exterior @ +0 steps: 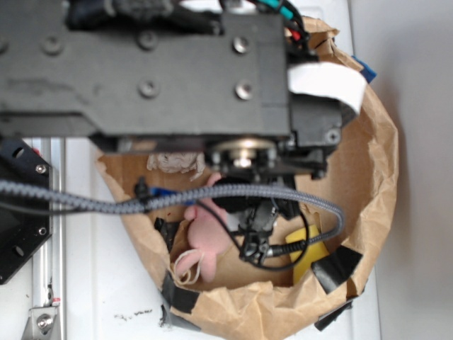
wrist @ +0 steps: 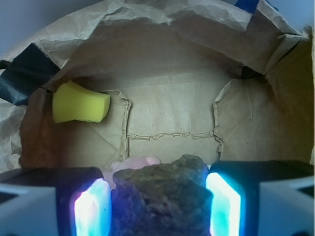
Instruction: Grab the rock.
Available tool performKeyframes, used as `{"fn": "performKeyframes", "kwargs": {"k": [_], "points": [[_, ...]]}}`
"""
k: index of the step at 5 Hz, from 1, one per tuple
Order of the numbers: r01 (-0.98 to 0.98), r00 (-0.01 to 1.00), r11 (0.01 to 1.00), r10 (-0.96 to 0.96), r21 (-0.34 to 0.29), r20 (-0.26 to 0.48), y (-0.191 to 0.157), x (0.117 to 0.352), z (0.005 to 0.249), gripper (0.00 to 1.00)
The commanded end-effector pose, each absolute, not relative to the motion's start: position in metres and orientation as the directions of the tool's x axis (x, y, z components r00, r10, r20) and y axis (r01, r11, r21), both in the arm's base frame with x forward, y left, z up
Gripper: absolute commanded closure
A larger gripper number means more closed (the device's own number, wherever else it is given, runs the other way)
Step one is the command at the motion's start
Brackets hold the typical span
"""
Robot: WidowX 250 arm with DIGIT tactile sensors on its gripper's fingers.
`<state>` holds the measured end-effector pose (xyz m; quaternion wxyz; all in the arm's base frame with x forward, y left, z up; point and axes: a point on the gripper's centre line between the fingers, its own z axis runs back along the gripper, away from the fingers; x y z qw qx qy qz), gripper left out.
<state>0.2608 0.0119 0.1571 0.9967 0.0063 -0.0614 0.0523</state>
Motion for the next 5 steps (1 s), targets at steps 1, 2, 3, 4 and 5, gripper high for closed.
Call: {"fn": "performKeyframes", "kwargs": {"k": [1, 2, 3, 4, 5], "points": [[-0.133, 0.976, 0.991, 0.13, 0.003, 0.174, 0.0149, 0.2576, 0.1703, 1.0], [-0.132, 0.976, 0.991, 0.13, 0.001, 0.172, 0.0148, 0.2567, 0.1698, 1.0], [-0.134, 0.976, 0.991, 0.132, 0.0, 0.172, 0.0158, 0.2572, 0.1691, 1.0], [-0.135, 0.976, 0.991, 0.133, -0.001, 0.173, 0.0174, 0.2591, 0.1686, 1.0], [-0.139, 0.975, 0.99, 0.138, -0.008, 0.175, 0.0205, 0.2612, 0.1685, 1.0]]}}
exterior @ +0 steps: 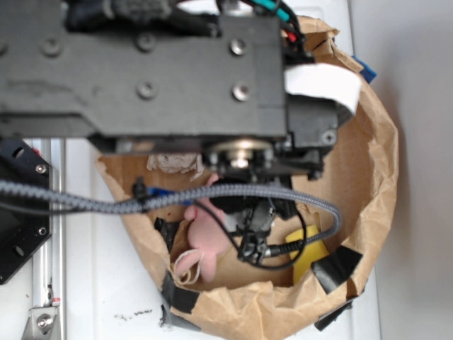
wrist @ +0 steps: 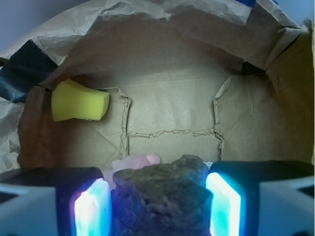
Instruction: Grab the rock.
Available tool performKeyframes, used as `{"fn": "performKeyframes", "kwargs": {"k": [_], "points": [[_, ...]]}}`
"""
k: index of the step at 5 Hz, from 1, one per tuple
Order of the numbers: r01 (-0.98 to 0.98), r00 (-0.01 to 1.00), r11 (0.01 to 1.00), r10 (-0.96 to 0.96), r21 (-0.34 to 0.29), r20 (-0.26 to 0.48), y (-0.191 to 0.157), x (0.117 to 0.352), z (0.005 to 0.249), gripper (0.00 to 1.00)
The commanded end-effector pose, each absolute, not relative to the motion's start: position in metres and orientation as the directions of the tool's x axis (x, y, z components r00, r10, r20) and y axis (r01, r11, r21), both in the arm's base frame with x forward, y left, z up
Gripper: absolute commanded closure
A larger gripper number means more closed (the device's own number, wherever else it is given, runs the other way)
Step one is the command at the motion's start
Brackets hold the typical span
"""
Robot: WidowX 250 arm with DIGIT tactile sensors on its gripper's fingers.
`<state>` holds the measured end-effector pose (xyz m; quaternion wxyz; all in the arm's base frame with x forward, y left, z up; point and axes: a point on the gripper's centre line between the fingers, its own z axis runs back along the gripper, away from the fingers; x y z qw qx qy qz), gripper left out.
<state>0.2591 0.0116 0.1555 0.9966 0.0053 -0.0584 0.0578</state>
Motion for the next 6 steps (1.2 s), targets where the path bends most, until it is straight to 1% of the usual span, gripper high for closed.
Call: {"fn": "performKeyframes", "kwargs": {"k": [1, 2, 3, 6], "points": [[-0.141, 0.975, 0.99, 0.14, -0.009, 0.173, 0.0178, 0.2588, 0.1696, 1.0], [-0.139, 0.975, 0.99, 0.138, -0.006, 0.174, 0.0194, 0.2613, 0.1679, 1.0], [-0.141, 0.975, 0.99, 0.141, -0.009, 0.172, 0.0163, 0.2583, 0.1689, 1.0], [-0.142, 0.975, 0.99, 0.141, -0.012, 0.171, 0.0248, 0.2679, 0.1657, 1.0]]}}
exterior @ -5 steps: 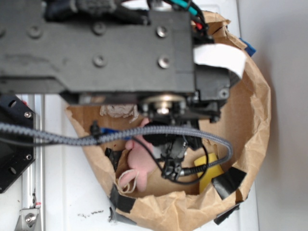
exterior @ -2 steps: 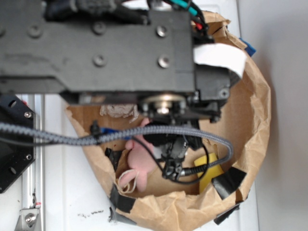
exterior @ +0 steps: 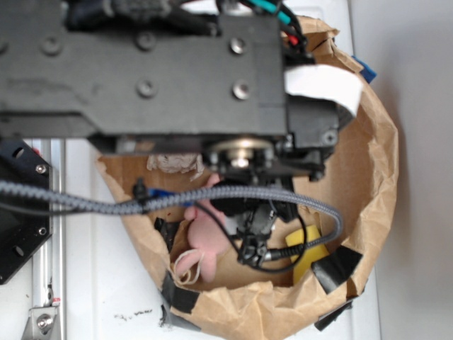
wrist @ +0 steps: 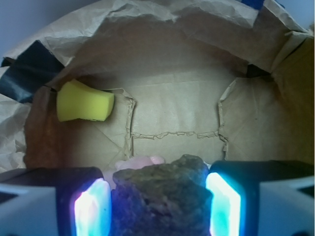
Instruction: Grab the rock.
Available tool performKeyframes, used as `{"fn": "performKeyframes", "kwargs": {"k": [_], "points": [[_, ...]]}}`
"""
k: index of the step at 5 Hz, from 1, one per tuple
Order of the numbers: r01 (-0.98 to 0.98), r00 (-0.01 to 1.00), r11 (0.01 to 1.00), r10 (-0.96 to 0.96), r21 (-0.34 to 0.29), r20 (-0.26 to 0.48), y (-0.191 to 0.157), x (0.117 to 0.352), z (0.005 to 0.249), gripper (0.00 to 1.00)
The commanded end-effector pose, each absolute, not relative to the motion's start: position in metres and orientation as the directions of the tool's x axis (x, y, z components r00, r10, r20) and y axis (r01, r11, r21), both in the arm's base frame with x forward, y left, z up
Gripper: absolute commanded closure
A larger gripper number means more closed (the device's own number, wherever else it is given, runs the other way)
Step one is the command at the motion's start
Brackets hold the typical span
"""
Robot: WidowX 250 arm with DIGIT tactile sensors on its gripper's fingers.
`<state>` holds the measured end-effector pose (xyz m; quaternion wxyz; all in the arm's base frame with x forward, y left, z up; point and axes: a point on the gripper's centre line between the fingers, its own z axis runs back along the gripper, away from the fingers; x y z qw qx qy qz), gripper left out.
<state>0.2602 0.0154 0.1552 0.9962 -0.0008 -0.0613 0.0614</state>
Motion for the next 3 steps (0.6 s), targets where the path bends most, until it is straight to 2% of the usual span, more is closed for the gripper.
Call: {"fn": "performKeyframes", "kwargs": {"k": [1, 3], "points": [[-0.144, 0.975, 0.989, 0.144, -0.011, 0.17, 0.0203, 0.2626, 0.1672, 1.0], [-0.149, 0.973, 0.989, 0.15, -0.018, 0.178, 0.0199, 0.2607, 0.168, 1.0]]}}
